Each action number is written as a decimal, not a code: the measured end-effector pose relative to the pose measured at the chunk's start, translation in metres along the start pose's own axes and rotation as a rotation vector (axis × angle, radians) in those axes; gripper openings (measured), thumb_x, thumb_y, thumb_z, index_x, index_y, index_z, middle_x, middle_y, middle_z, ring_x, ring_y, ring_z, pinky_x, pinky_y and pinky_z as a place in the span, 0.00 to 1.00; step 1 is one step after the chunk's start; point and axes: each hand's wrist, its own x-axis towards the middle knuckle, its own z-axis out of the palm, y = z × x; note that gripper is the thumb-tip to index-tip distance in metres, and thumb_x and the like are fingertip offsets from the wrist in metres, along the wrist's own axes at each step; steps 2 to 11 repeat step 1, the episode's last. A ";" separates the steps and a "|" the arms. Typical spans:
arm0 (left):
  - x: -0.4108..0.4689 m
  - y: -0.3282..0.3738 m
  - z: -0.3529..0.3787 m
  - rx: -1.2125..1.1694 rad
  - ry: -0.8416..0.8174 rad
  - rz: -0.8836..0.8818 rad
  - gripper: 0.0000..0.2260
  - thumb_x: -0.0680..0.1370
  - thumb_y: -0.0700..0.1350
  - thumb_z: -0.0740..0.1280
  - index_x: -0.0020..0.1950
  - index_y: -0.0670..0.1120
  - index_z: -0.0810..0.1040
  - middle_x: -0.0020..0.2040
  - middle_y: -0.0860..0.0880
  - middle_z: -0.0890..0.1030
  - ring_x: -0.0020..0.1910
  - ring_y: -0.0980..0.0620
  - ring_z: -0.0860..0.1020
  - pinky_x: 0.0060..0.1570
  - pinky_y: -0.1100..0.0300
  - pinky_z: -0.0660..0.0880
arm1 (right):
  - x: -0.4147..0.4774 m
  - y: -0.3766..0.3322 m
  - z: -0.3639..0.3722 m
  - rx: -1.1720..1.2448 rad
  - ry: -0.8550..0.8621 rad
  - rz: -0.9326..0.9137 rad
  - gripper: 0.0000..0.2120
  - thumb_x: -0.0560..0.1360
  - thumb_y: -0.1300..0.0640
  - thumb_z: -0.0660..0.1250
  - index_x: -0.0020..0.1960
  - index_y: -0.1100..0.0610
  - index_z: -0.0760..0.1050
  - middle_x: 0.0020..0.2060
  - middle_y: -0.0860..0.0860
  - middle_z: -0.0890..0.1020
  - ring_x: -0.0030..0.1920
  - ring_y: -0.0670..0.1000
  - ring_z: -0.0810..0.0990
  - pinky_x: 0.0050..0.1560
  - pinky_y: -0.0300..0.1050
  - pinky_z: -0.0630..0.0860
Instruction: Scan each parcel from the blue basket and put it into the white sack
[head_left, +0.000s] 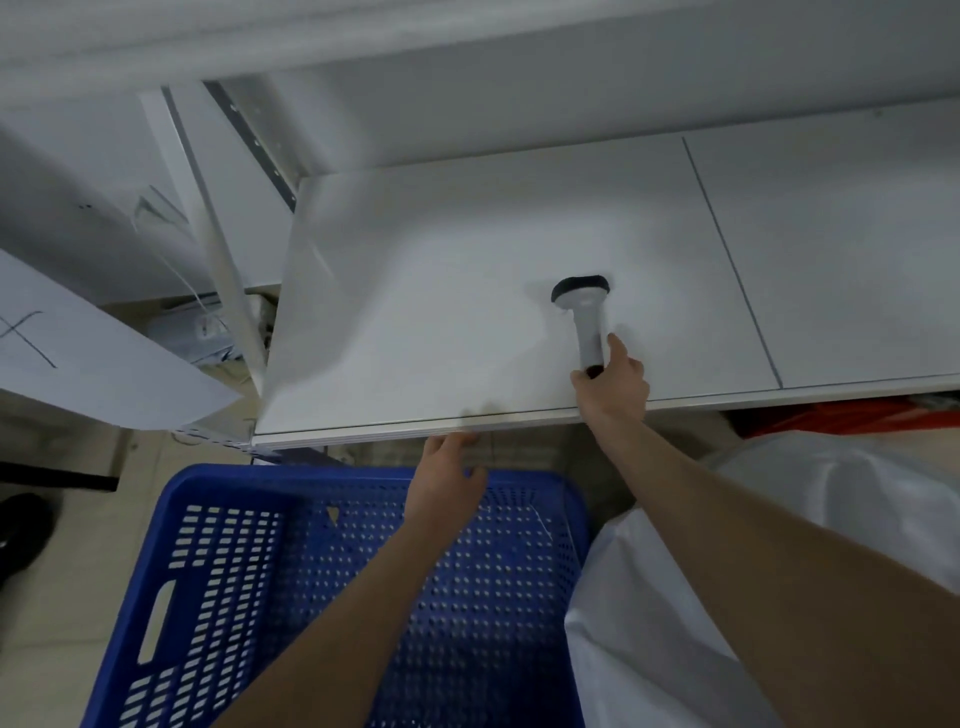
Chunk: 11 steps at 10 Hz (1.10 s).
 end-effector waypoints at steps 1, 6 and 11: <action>-0.020 0.009 -0.016 0.058 -0.053 -0.033 0.20 0.81 0.44 0.62 0.72 0.48 0.66 0.71 0.47 0.64 0.43 0.54 0.73 0.47 0.60 0.74 | -0.039 -0.008 -0.012 -0.024 -0.045 -0.043 0.28 0.78 0.56 0.65 0.76 0.51 0.60 0.69 0.58 0.67 0.65 0.59 0.69 0.64 0.55 0.71; -0.020 0.009 -0.016 0.058 -0.053 -0.033 0.20 0.81 0.44 0.62 0.72 0.48 0.66 0.71 0.47 0.64 0.43 0.54 0.73 0.47 0.60 0.74 | -0.039 -0.008 -0.012 -0.024 -0.045 -0.043 0.28 0.78 0.56 0.65 0.76 0.51 0.60 0.69 0.58 0.67 0.65 0.59 0.69 0.64 0.55 0.71; -0.020 0.009 -0.016 0.058 -0.053 -0.033 0.20 0.81 0.44 0.62 0.72 0.48 0.66 0.71 0.47 0.64 0.43 0.54 0.73 0.47 0.60 0.74 | -0.039 -0.008 -0.012 -0.024 -0.045 -0.043 0.28 0.78 0.56 0.65 0.76 0.51 0.60 0.69 0.58 0.67 0.65 0.59 0.69 0.64 0.55 0.71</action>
